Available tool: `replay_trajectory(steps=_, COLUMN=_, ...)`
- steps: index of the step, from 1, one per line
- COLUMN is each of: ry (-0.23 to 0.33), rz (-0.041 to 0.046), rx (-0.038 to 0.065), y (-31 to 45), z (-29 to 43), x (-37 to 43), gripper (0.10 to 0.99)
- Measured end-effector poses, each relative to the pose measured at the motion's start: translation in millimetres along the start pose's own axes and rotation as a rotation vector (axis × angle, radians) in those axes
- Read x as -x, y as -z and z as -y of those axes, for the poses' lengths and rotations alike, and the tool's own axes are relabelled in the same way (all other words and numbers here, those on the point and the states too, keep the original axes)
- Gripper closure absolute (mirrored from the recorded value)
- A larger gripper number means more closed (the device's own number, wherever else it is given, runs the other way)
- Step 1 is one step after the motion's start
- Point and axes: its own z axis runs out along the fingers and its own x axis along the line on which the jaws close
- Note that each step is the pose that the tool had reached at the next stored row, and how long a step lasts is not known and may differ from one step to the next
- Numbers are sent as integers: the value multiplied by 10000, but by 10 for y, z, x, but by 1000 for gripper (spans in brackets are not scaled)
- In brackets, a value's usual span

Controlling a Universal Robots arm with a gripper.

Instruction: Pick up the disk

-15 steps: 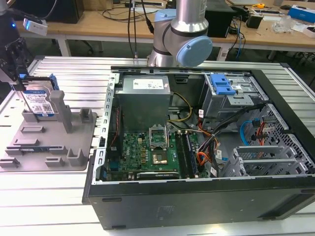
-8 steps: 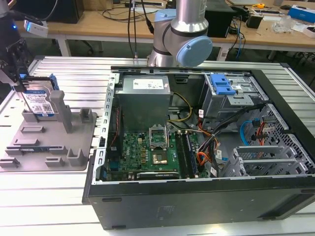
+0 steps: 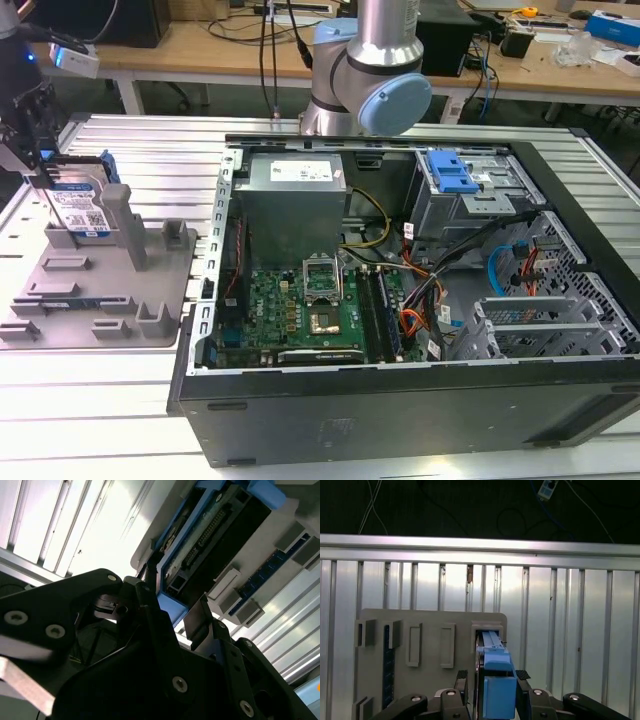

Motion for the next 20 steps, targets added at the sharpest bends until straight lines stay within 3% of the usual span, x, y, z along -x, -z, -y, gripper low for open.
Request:
replay_trajectory(steps=2, ry=0, rz=0, rx=0, y=-1, z=0, x=0, gripper=604)
replay_trajectory(steps=3, ry=0, rz=0, rx=1, y=-1, z=0, x=0, gripper=686)
replay_trajectory(steps=5, ry=0, rz=0, rx=0, y=-1, z=0, x=0, gripper=718)
replay_trajectory(steps=20, ry=-29, rz=-13, rx=1, y=-5, z=-1, x=0, gripper=718)
